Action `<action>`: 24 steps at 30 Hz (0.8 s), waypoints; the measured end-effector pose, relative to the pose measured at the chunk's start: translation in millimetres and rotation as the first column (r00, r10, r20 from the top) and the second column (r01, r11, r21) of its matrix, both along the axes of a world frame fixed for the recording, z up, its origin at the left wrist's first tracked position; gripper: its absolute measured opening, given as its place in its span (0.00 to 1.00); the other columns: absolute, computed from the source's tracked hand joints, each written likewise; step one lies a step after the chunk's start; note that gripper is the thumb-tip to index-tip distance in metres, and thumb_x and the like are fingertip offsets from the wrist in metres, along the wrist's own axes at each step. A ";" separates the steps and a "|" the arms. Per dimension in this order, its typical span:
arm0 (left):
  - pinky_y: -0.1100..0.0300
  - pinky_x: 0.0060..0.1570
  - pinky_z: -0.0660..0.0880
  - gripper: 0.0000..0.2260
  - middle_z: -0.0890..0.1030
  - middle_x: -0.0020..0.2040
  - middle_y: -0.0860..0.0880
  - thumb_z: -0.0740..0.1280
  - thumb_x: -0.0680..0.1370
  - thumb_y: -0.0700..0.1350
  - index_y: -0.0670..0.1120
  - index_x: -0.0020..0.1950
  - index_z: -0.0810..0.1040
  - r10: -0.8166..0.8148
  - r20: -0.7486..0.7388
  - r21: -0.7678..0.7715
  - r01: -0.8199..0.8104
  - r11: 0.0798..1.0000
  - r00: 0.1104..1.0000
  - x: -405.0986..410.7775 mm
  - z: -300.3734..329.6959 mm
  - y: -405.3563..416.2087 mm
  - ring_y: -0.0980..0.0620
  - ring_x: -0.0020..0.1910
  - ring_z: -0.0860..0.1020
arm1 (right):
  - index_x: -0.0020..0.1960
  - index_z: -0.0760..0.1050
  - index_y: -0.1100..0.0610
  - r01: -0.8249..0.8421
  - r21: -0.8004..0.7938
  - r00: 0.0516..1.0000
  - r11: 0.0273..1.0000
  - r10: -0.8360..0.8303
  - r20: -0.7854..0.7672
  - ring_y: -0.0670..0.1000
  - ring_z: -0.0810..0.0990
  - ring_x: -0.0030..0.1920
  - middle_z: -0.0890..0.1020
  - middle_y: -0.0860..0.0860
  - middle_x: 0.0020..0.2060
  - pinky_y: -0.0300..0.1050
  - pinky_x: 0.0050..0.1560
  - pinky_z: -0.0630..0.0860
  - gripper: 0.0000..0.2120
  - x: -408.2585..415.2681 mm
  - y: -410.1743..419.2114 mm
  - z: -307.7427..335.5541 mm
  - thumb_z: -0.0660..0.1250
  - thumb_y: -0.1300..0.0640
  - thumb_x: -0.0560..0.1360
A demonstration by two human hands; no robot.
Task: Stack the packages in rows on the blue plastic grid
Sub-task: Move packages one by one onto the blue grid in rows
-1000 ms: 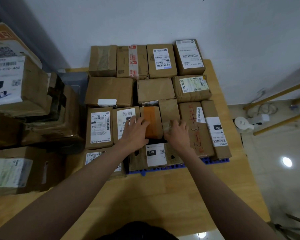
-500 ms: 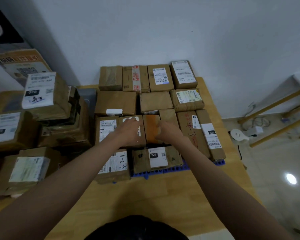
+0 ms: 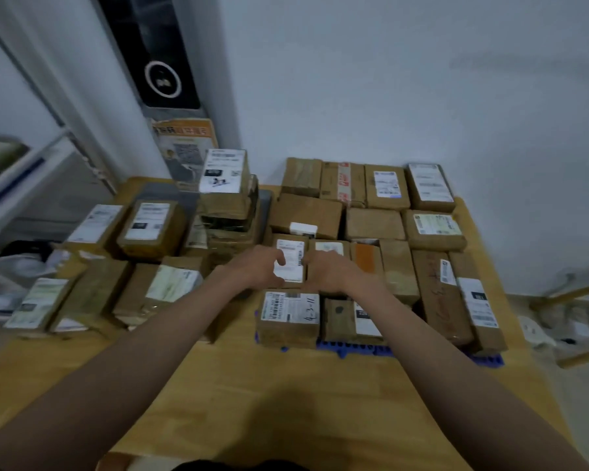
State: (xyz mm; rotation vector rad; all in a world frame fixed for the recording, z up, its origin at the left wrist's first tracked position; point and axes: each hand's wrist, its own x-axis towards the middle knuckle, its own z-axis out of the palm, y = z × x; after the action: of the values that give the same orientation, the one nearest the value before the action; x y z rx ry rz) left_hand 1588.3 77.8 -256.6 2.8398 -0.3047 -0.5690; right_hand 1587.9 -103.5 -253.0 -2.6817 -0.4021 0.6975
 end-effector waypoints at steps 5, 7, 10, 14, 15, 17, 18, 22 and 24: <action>0.55 0.49 0.76 0.18 0.79 0.55 0.52 0.72 0.73 0.54 0.52 0.61 0.76 0.041 -0.013 -0.003 -0.041 0.999 0.999 -25.9 12.8 45.4 0.51 0.52 0.77 | 0.71 0.67 0.51 -0.048 -0.002 0.999 0.999 0.048 -0.022 0.56 0.76 0.60 0.76 0.54 0.64 0.49 0.55 0.75 0.27 -9.9 47.5 11.3 0.71 0.50 0.74; 0.54 0.49 0.77 0.18 0.79 0.54 0.52 0.72 0.73 0.53 0.52 0.61 0.76 0.076 -0.031 -0.035 -0.077 0.996 0.997 -37.0 15.7 72.0 0.51 0.50 0.77 | 0.67 0.70 0.51 -0.060 0.032 0.998 0.998 0.061 -0.019 0.55 0.79 0.54 0.79 0.54 0.58 0.48 0.51 0.76 0.24 -15.9 74.8 14.4 0.71 0.51 0.74; 0.53 0.50 0.76 0.16 0.79 0.53 0.51 0.72 0.73 0.52 0.51 0.60 0.76 0.104 -0.012 -0.077 -0.105 0.992 0.994 -57.1 21.0 116.2 0.50 0.50 0.77 | 0.67 0.70 0.51 -0.096 0.017 0.995 0.995 0.096 -0.002 0.55 0.78 0.57 0.77 0.52 0.59 0.50 0.55 0.77 0.25 -28.2 122.1 16.5 0.72 0.50 0.72; 0.59 0.42 0.74 0.16 0.81 0.53 0.49 0.73 0.74 0.49 0.48 0.60 0.77 0.172 0.017 -0.187 -0.166 0.968 0.985 -85.7 24.3 181.2 0.50 0.50 0.79 | 0.67 0.70 0.48 -0.125 0.017 0.992 0.992 0.125 0.009 0.53 0.78 0.57 0.78 0.50 0.60 0.51 0.56 0.77 0.27 -49.4 189.0 15.3 0.72 0.46 0.71; 0.58 0.45 0.76 0.17 0.82 0.53 0.49 0.73 0.74 0.50 0.49 0.60 0.77 0.196 0.004 -0.193 -0.191 0.962 0.981 -93.0 24.9 197.3 0.50 0.50 0.79 | 0.67 0.71 0.47 -0.129 0.028 0.991 0.991 0.128 0.024 0.53 0.78 0.57 0.77 0.50 0.61 0.50 0.54 0.77 0.27 -54.9 205.3 14.2 0.72 0.44 0.71; 0.54 0.49 0.78 0.18 0.82 0.52 0.49 0.73 0.74 0.52 0.48 0.61 0.77 0.234 -0.014 -0.193 -0.232 0.953 0.972 -106.6 24.0 228.6 0.49 0.50 0.79 | 0.66 0.72 0.46 -0.128 0.067 0.990 0.989 0.124 0.068 0.54 0.76 0.59 0.76 0.49 0.62 0.47 0.50 0.74 0.25 -67.2 236.2 12.6 0.71 0.42 0.71; 0.55 0.48 0.77 0.17 0.81 0.52 0.48 0.72 0.74 0.51 0.48 0.60 0.77 0.253 -0.026 -0.204 -0.253 0.946 0.967 -113.2 22.1 243.9 0.50 0.49 0.79 | 0.64 0.73 0.45 -0.127 0.095 0.989 0.987 0.120 0.082 0.53 0.76 0.58 0.76 0.49 0.62 0.48 0.50 0.74 0.23 -73.2 251.2 11.4 0.71 0.42 0.72; 0.60 0.40 0.72 0.13 0.79 0.49 0.52 0.72 0.75 0.51 0.50 0.57 0.76 0.302 -0.050 -0.217 -0.306 0.927 0.952 -140.9 10.3 303.7 0.54 0.45 0.76 | 0.58 0.75 0.47 -0.107 0.164 0.994 0.981 0.101 0.047 0.53 0.78 0.52 0.80 0.51 0.55 0.52 0.54 0.78 0.13 -93.6 306.0 4.6 0.69 0.47 0.75; 0.60 0.40 0.73 0.12 0.80 0.48 0.52 0.73 0.74 0.51 0.50 0.55 0.77 0.340 -0.057 -0.227 -0.344 0.911 0.939 -153.0 3.1 328.3 0.54 0.44 0.77 | 0.61 0.75 0.49 -0.088 0.184 0.996 0.979 0.084 0.029 0.54 0.80 0.53 0.80 0.52 0.56 0.54 0.55 0.78 0.15 -102.2 327.8 0.6 0.69 0.48 0.75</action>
State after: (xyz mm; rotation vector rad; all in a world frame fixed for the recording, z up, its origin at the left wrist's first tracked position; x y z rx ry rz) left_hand 1435.3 406.1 -253.5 2.5727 0.1249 -0.4477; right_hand 1485.7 224.3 -252.4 -2.5107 -0.5625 0.6238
